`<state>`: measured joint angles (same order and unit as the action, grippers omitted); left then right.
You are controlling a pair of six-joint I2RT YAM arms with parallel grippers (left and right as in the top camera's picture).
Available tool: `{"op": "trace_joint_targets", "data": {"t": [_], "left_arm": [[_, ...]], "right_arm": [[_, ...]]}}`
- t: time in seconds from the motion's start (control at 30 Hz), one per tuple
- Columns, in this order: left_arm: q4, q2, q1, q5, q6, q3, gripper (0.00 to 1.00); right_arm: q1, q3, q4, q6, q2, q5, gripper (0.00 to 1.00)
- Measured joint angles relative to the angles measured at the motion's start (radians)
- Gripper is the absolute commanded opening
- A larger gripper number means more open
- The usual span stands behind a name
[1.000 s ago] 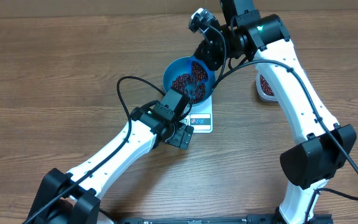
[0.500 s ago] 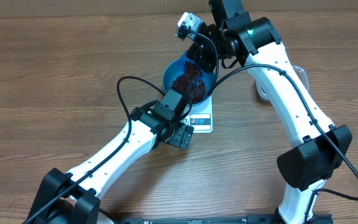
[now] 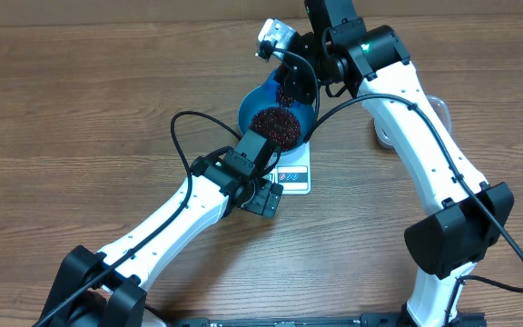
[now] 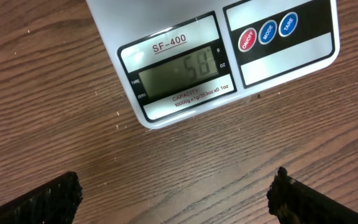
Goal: Scoop item into bowl and weigh 150g on scale
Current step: 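Tip the scoop with the right gripper to pour beans into the bowl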
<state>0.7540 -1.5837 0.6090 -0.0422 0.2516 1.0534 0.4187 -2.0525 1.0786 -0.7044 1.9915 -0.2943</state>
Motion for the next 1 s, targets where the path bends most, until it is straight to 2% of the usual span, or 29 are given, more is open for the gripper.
{"op": "trace_joint_targets", "data": {"t": [1.0], "left_arm": [[0.0,0.0,0.0,0.0,0.0,0.0,1.0]], "right_arm": [[0.021,0.0,0.031,-0.025,0.0,0.005,0.04]]}}
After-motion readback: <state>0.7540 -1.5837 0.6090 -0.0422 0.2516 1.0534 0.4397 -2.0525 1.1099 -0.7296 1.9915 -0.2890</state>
